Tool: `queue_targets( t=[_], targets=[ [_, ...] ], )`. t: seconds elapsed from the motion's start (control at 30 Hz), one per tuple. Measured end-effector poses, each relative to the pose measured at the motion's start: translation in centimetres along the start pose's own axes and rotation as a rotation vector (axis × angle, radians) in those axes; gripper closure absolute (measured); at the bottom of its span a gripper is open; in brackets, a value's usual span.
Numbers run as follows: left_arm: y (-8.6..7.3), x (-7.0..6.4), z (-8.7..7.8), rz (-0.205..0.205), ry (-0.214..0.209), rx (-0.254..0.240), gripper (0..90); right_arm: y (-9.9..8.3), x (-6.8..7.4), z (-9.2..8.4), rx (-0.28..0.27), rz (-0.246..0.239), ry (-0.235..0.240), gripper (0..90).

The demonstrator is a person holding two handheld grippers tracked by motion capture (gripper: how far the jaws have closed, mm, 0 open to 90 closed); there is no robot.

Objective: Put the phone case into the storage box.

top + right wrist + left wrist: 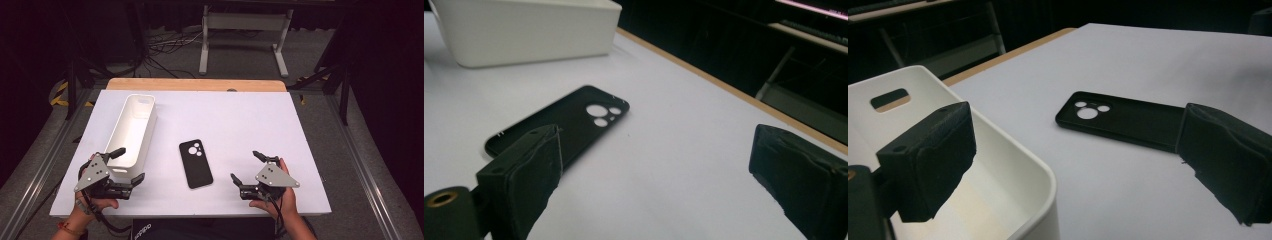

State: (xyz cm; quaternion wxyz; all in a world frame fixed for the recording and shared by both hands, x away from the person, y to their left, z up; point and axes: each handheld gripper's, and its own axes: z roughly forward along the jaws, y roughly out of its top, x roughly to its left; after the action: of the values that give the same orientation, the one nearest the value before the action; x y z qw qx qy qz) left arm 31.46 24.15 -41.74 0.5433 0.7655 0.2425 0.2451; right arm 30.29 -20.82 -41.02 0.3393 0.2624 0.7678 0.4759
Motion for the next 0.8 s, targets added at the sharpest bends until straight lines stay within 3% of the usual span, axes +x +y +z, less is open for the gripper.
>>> queue_targets(
  t=[0.17, 0.33, 0.47, 0.6, 0.73, 0.8],
  targets=[
    [0.1, -0.2, 0.0, 0.018, 0.011, 0.019, 4.8, 0.1, -0.4, 0.8, 0.074, 0.012, 0.007, 9.1],
    [-0.2, 0.0, 0.3, -0.001, -0.018, 0.032, 5.1, 0.6, -1.5, 1.5, 0.101, 0.081, 0.045, 8.1],
    [-0.4, -0.2, 0.4, 0.015, -0.025, 0.042, 4.6, 2.1, -2.7, 2.8, 0.136, 0.128, 0.089, 7.7],
    [-0.3, -0.1, 0.5, 0.008, -0.02, 0.029, 4.1, 3.9, -3.4, 4.5, 0.164, 0.114, 0.102, 7.0],
    [-0.3, -0.1, 0.3, 0.016, -0.036, 0.034, 3.8, 5.6, -3.5, 6.6, 0.217, 0.109, 0.154, 6.9],
    [-0.4, -0.1, 0.3, 0.012, -0.039, 0.037, 3.7, 6.6, -3.2, 7.9, 0.248, 0.084, 0.176, 7.3]
  ],
)
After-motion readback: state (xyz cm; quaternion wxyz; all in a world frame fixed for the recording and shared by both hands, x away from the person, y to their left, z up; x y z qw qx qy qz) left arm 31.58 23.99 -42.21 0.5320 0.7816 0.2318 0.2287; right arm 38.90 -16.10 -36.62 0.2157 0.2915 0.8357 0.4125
